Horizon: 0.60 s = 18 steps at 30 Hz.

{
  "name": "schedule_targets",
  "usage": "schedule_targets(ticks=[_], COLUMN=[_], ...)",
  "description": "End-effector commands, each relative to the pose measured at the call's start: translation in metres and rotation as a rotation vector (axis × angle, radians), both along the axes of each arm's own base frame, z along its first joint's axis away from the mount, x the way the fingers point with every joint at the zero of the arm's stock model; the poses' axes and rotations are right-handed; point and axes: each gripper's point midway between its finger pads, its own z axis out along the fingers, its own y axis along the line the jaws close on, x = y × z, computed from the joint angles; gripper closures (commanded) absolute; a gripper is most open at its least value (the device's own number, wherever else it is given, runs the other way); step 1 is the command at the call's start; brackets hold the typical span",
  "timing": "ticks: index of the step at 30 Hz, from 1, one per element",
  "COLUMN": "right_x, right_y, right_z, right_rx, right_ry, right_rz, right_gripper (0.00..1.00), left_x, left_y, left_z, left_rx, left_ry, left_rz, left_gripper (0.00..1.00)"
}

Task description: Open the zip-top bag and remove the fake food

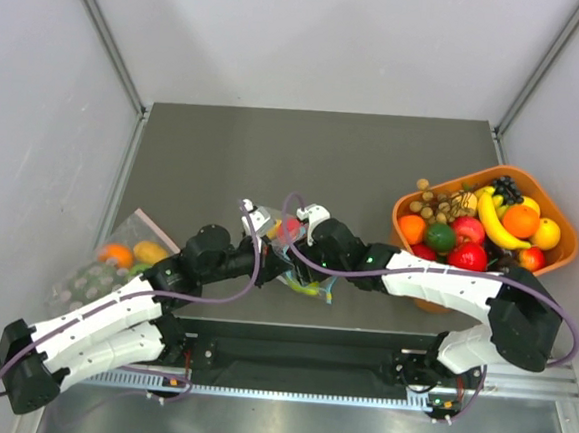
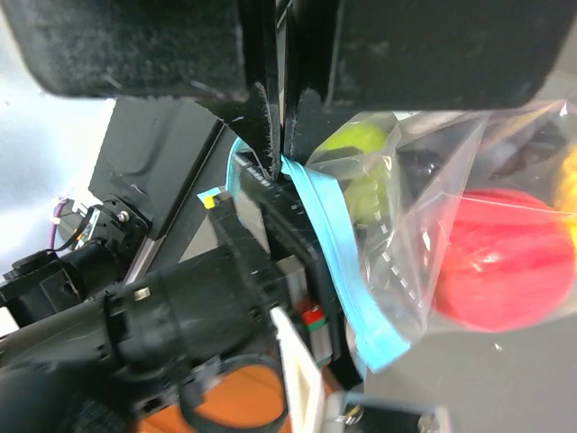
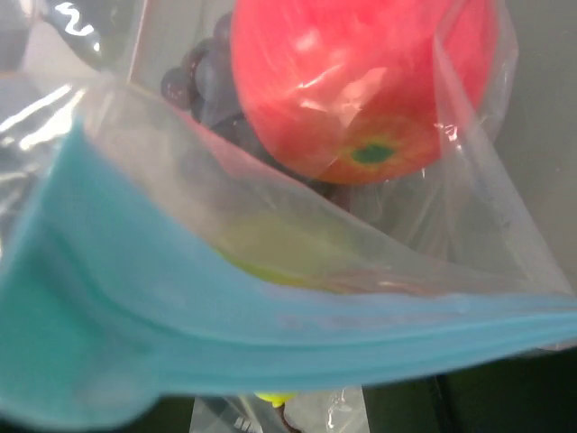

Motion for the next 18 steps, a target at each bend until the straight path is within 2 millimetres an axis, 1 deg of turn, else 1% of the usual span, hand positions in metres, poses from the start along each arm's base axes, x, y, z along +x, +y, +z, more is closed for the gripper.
schedule_targets(ticks=[1,6,9,11,12,14,15,18], right_x=[-0.002,-0.019,-0.028,-0.035,-0.037,-0.042,-0.043,-0.049], right_y=[0.011,0.015,0.017,0.018,0.02,0.022,0.023,0.027], right_z=[-0.002,-0.016,-0.028,-0.036,-0.037,-0.044,-0.045,-0.055], right_rx=[0.014,-0.025,-0.052,-0.072,-0.074,-0.091,-0.09,-0.106], right_ry=[-0.015,0.013,0.039,0.054,0.059,0.065,0.073,0.088], right_rz=[-0.01,0.024,0.035,0.045,0.047,0.056,0.054,0.064], right_gripper=[0.39,0.36,0.29,0.27,0.22,0.2,0.15,0.14], left_x=[-0.003,-0.003,-0.002,-0.003,-0.002,-0.002,-0.003,-0.002], left_y=[-0.006,-0.006,-0.006,-0.006,-0.005,-0.005,-0.005,-0.004], left_z=[0.033,0.027,0.026,0.025,0.026,0.026,0.028,0.027], left_rx=[-0.092,-0.078,-0.075,-0.075,-0.076,-0.074,-0.079,-0.077], left_ry=[-0.108,-0.097,-0.092,-0.095,-0.098,-0.099,-0.102,-0.103], left_rz=[-0.045,-0.043,-0.041,-0.041,-0.035,-0.034,-0.035,-0.033], left_gripper=[1.0,1.0,1.0,1.0,1.0,1.0,1.0,1.0])
